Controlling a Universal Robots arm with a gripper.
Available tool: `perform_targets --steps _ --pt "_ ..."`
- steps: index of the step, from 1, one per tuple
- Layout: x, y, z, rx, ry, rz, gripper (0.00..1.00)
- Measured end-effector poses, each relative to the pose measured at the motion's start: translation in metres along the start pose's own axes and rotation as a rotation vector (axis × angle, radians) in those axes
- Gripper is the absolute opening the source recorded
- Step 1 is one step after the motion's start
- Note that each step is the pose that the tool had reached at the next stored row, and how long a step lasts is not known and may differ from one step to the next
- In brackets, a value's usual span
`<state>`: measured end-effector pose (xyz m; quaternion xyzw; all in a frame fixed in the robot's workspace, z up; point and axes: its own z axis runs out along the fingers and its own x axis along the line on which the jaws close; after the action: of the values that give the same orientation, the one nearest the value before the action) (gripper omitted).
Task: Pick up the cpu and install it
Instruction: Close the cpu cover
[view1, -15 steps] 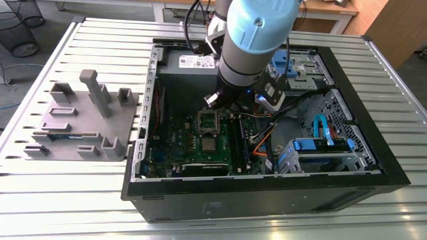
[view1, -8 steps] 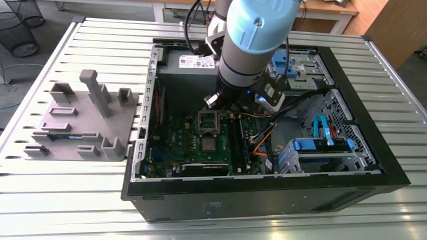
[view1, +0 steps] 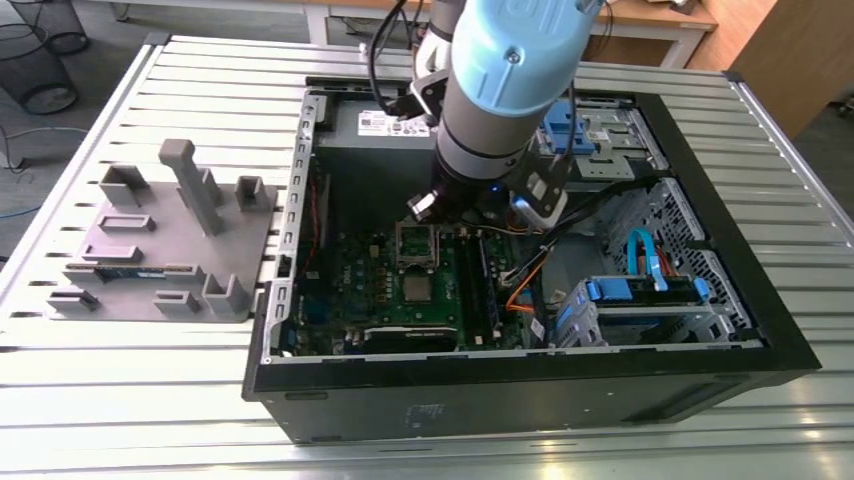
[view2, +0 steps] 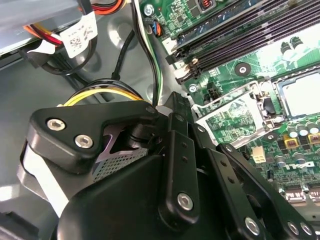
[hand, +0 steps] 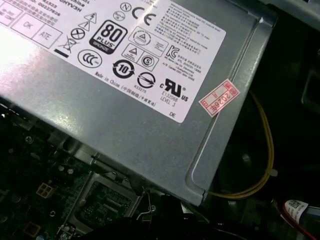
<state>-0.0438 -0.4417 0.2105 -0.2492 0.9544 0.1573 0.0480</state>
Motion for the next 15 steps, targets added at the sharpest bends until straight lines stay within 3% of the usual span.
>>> perform_targets --steps 5,15 --pt "0.0006 -0.0010 0.0035 0.0167 0.0118 0.000 0.11" --pt "0.0015 -0.0023 0.0080 0.0178 0.0143 -0.004 0.11"
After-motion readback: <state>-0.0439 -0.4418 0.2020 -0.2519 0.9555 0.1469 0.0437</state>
